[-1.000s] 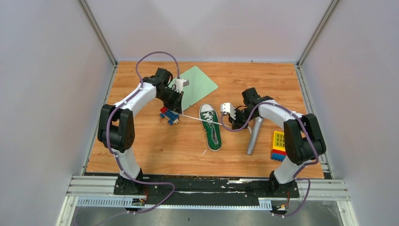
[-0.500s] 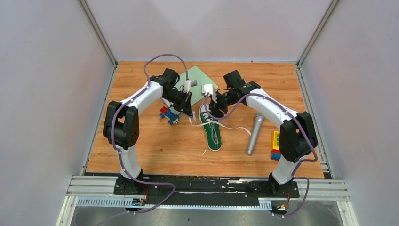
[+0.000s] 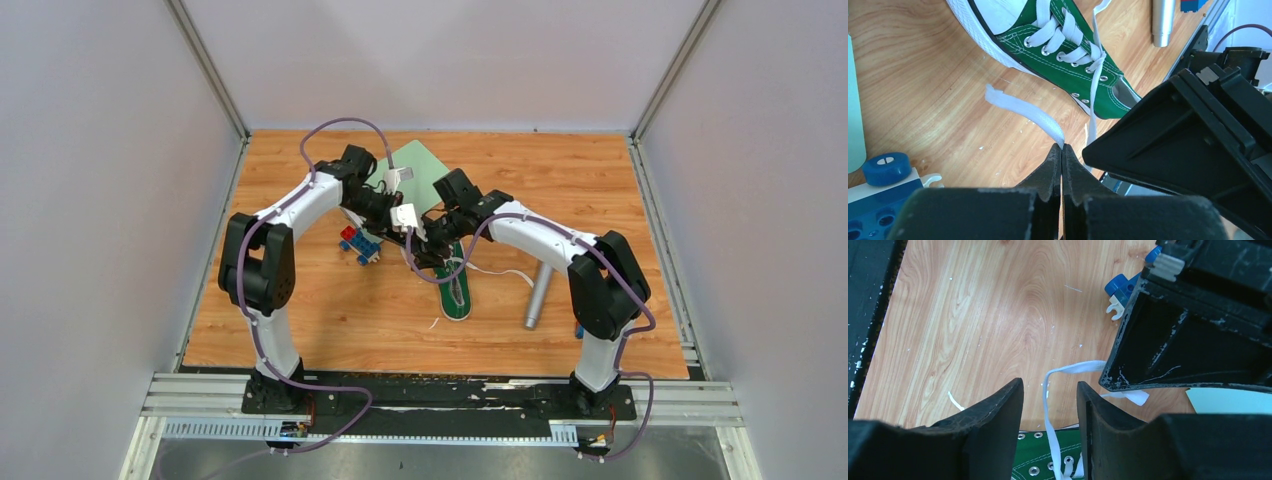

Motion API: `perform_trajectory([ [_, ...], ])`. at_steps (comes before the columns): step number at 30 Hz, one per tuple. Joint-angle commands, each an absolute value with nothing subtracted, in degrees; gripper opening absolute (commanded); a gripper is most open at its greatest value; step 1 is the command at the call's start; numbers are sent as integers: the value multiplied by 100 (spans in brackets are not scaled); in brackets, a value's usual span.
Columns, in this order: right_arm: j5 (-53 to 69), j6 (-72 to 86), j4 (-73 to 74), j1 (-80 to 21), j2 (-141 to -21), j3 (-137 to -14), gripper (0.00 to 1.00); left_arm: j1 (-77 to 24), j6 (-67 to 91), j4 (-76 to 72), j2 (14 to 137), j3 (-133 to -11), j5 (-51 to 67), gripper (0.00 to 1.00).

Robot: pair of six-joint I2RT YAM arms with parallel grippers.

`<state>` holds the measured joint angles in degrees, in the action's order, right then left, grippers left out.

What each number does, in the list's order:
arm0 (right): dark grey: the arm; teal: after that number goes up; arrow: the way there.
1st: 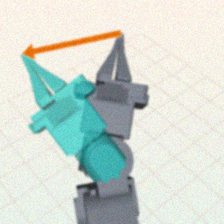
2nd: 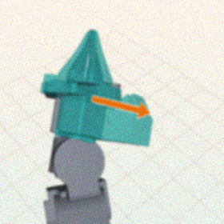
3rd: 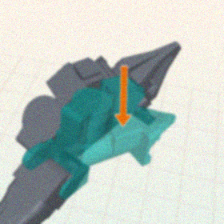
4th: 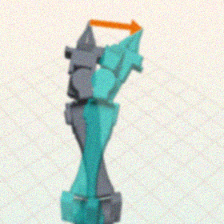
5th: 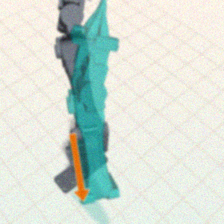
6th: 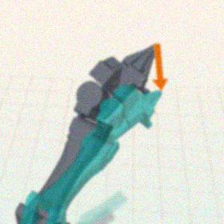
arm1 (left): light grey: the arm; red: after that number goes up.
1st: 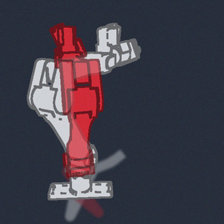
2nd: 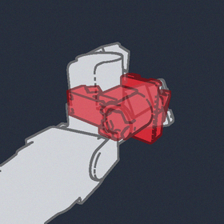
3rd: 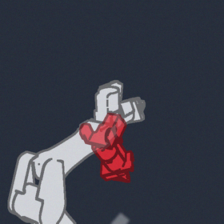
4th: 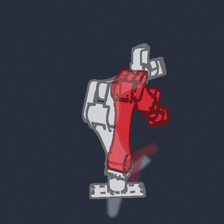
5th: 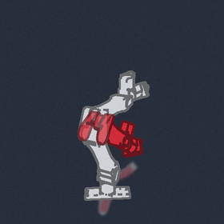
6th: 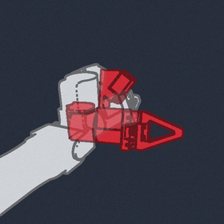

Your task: Tie the shoes

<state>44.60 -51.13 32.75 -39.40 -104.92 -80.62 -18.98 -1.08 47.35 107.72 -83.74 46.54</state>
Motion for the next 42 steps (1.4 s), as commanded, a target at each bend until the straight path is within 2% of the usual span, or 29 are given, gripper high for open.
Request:
perform_trajectory([
  [1, 4768, -5265, 3026, -4001, -10520, -8059, 44, -1881, 95, 4649, 10859, -8411, 4883, 0],
  [13, 4624, -5042, 3069, -4137, -10746, -8024, 39, -1881, 40, 4692, 10780, -8338, 4861, 0],
  [16, 4649, -4898, 3067, -4151, -10774, -8081, 27, -1881, 39, 4687, 10771, -8324, 4860, 0],
  [19, 4568, -4628, 3060, -4162, -10779, -8185, 9, -1881, 12, 4702, 10749, -8307, 4856, 1],
  [21, 4487, -4340, 3059, -4108, -10696, -8255, 2, -1881, -203, 4763, 10689, -8305, 4743, 19],
  [22, 4547, -4238, 3065, -4051, -10622, -8236, 0, -1854, -308, 4794, 10649, -8314, 4666, 31],
  [24, 4718, -4016, 3055, -3889, -10473, -8166, 0, -1716, -648, 4752, 10449, -8256, 4744, 43],
  [26, 4933, -3731, 3055, -3707, -10334, -8084, 0, -1424, -674, 4236, 10072, -7929, 4931, 50],
  [30, 5449, -3151, 3054, -3428, -10184, -7934, 0, -1199, -1212, 2859, 8956, -6961, 4698, 58],
  [34, 5922, -2404, 2971, -3133, -10224, -7904, 1, -1578, -1541, 1799, 8139, -6175, 4323, 61],
  [42, 6277, -1847, 2759, -2856, -10234, -7821, 3, -2637, -2025, 814, 8456, -5827, 3747, 60],
])
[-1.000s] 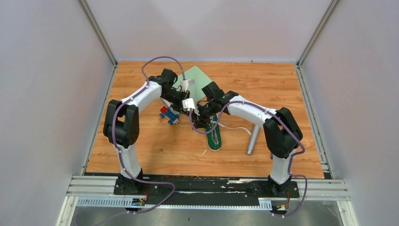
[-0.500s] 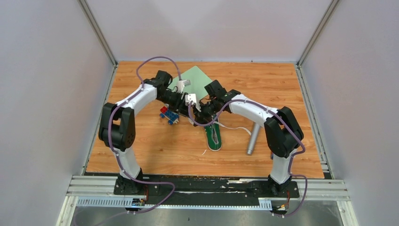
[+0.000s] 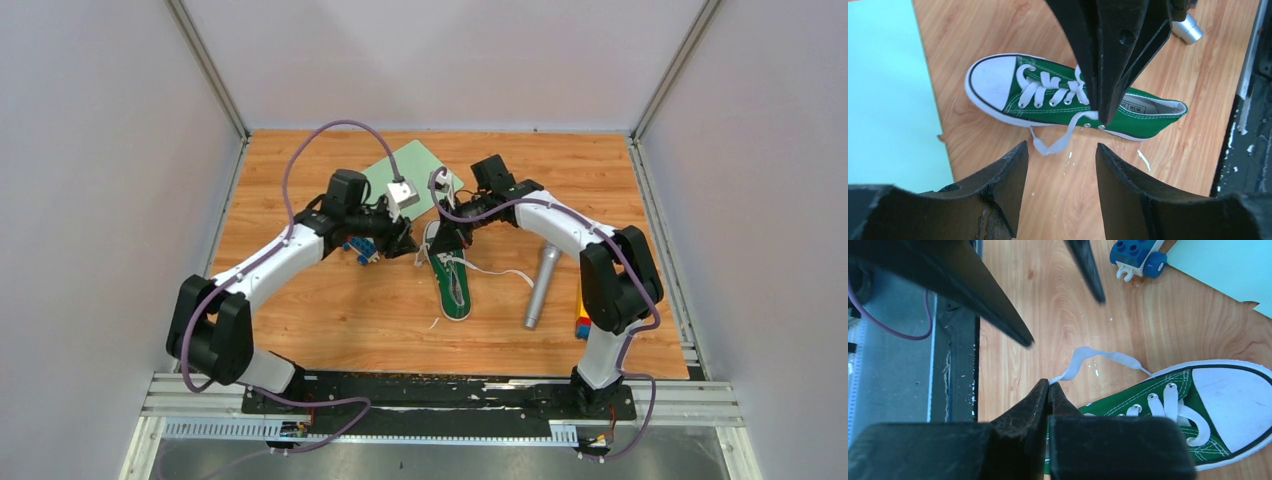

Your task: Tie the shoes

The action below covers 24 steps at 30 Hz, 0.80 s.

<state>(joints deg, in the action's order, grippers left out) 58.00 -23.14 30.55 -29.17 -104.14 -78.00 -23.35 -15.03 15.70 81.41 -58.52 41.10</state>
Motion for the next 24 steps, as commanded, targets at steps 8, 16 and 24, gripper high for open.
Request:
perform_trajectory([
  [8, 6282, -1534, 2642, -2755, -10243, -7900, 4, -2846, -2920, 1296, 9017, -6365, 4012, 52],
  [16, 6105, -1369, 2528, -2689, -10198, -7841, 8, -2848, -1813, 716, 9248, -6251, 4808, 4],
  [24, 5954, -1684, 2710, -2179, -9806, -7782, 35, -2844, -194, -743, 9642, -5992, 5175, 0],
])
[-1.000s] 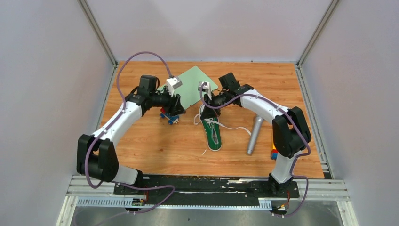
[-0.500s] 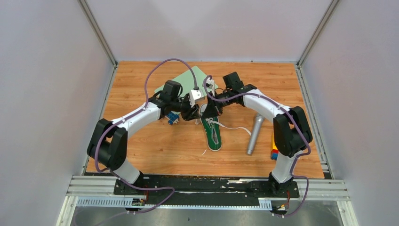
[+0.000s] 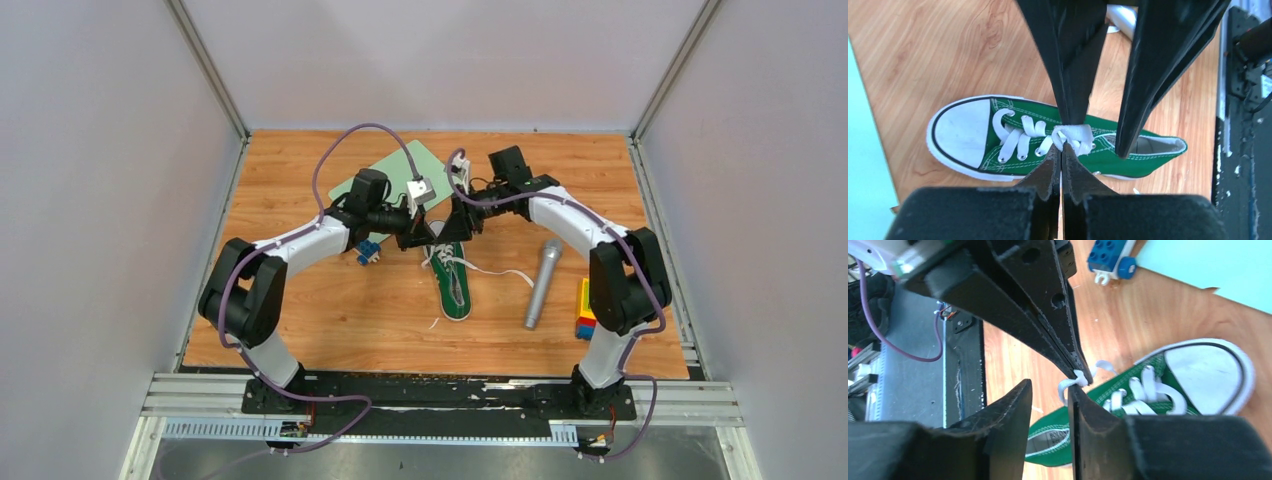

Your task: Tie the shoes

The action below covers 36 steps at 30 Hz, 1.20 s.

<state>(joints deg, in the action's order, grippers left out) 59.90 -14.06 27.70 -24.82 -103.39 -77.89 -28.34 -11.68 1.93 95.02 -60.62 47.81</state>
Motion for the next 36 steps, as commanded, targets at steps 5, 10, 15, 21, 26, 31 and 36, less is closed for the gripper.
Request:
perform_trajectory([
  [5, 5967, -2238, 2787, -2104, -9678, -7594, 42, -2848, -240, -624, 9685, -6107, 5270, 0],
  [10, 6024, -2452, 2807, -2174, -9837, -7693, 45, -2848, -243, -594, 9774, -6148, 5449, 0],
  [15, 6142, -2624, 2874, -2230, -10011, -7822, 47, -2848, -237, -556, 9808, -6209, 5548, 1],
  [21, 6235, -2791, 3015, -2325, -10102, -7829, 41, -2845, -231, -531, 9801, -6248, 5583, 1],
  [26, 6314, -2709, 3070, -2331, -10196, -7814, 27, -2852, -170, -548, 9831, -6279, 5659, 2],
  [31, 6289, -2543, 3030, -2329, -10321, -7976, 8, -2848, -186, -491, 9898, -6343, 5667, 4],
  [36, 6176, -2339, 2951, -2324, -10397, -8147, 0, -2848, -338, -260, 9966, -6478, 5513, 23],
])
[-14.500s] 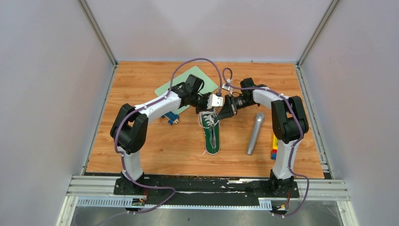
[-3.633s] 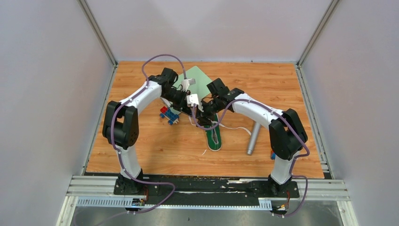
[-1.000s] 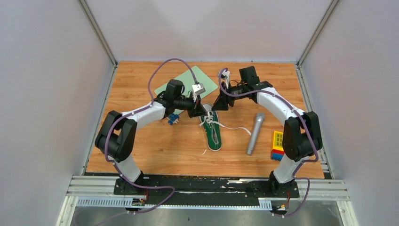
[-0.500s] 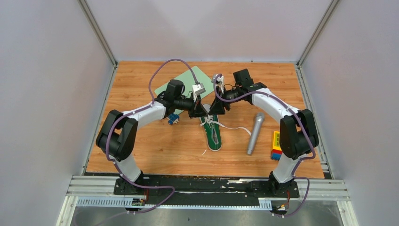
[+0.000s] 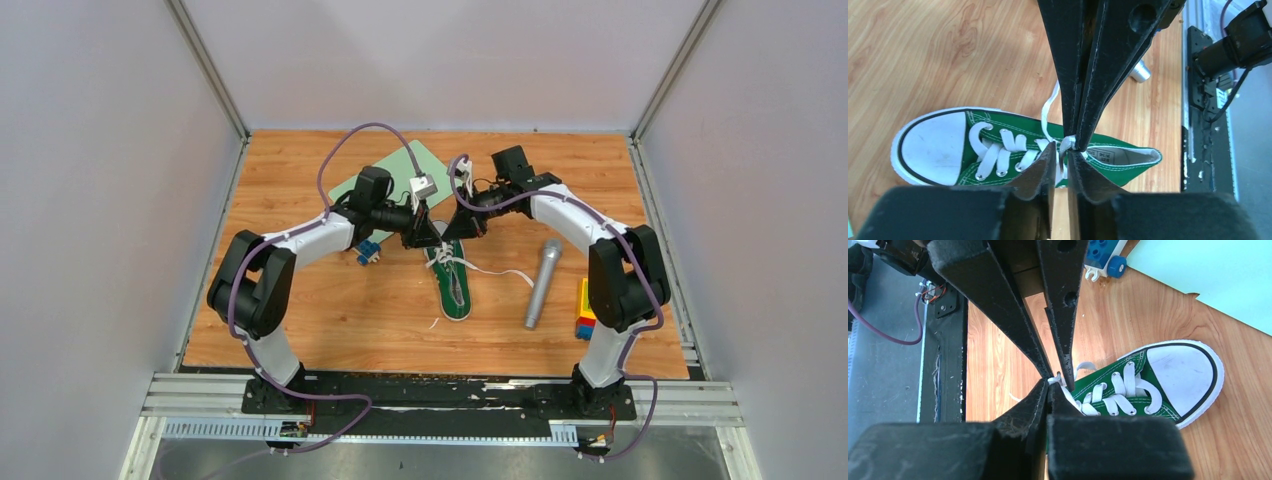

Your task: Tie the shoes

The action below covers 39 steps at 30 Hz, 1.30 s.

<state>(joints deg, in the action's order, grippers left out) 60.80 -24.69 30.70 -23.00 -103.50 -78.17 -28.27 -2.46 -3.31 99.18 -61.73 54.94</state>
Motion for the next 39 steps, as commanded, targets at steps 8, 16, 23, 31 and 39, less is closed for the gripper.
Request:
perform_trajectory([
  [8, 6062, -1997, 2860, -2237, -10341, -8209, 0, -2808, -569, 401, 9736, -6415, 4835, 57],
  [16, 5641, -1483, 2640, -2243, -10218, -8081, 0, -2812, -36, -516, 9950, -6116, 4963, 67],
  [23, 5479, -1315, 2576, -2231, -10232, -7994, 0, -2812, -649, -306, 9998, -5986, 4619, 67],
  [31, 5396, -1128, 2425, -2232, -10377, -8213, 0, -2812, -979, -166, 9907, -5744, 4601, 66],
  [39, 5328, -1005, 2351, -2224, -10409, -8196, 0, -2901, -878, -413, 10024, -5740, 4828, 65],
])
